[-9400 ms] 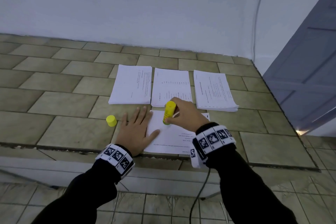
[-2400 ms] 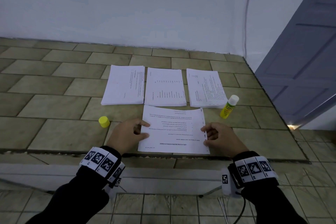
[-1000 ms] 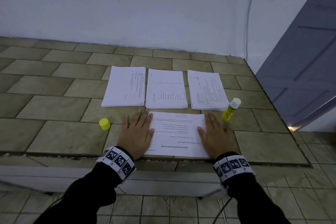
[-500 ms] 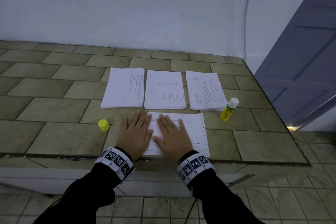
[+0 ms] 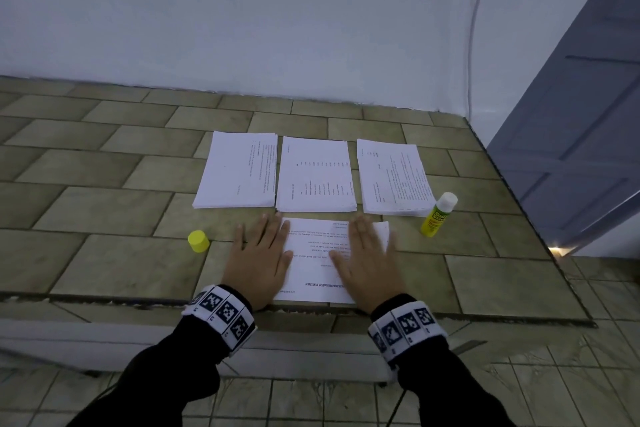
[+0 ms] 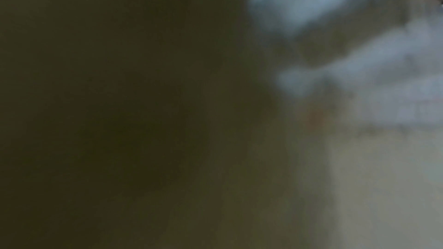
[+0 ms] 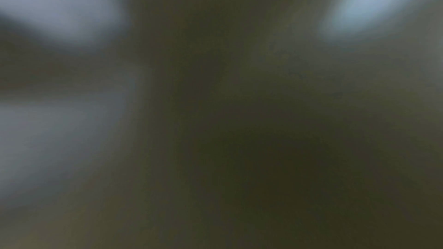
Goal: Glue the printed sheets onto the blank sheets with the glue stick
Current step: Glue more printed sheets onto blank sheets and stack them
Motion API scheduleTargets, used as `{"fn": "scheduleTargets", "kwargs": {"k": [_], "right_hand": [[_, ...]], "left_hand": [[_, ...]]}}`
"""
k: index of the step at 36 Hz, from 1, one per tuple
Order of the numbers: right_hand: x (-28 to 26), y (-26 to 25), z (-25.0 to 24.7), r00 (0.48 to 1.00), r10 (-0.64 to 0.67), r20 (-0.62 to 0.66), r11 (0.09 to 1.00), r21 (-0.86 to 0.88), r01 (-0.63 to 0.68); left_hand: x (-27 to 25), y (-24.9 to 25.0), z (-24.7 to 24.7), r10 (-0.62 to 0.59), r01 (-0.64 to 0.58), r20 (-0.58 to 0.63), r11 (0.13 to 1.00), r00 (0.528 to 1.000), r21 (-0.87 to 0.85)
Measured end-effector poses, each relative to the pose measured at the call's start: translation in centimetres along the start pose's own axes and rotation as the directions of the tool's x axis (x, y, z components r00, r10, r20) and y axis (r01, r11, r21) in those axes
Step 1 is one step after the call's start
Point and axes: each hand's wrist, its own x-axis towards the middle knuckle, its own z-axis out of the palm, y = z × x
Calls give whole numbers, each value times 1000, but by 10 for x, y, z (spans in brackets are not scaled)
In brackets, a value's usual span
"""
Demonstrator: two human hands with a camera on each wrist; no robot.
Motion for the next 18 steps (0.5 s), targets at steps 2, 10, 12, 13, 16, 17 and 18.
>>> {"fn": "scheduleTargets", "kwargs": {"k": [2, 10, 12, 13, 16, 17, 18], "right_hand": [[1, -10, 8, 995, -95, 31, 995, -6, 95], [-1, 29, 11, 999, 24, 27, 1000, 10, -24], [-4, 43, 8, 997, 71, 20, 997, 6, -71], [-6, 46, 7, 997, 77, 28, 997, -6, -77], [-4, 47, 2, 994, 81, 76, 995, 58, -86], [-2, 46, -2, 991, 92, 100, 986, 131, -105], [-1, 44, -10, 987, 100, 127, 966, 223, -127]], "left_hand": [[1, 0, -1, -3, 3, 13, 1000, 1000, 9], [-1, 1, -4, -10, 10, 62, 1000, 998, -7], [-1, 2, -5, -13, 13, 78, 1000, 997, 3], [-1, 2, -5, -16, 16, 87, 1000, 996, 7], [0, 2, -5, -12, 12, 79, 1000, 997, 2], [0, 3, -5, -10, 10, 77, 1000, 997, 1], [0, 2, -5, -11, 10, 72, 1000, 997, 2]]}}
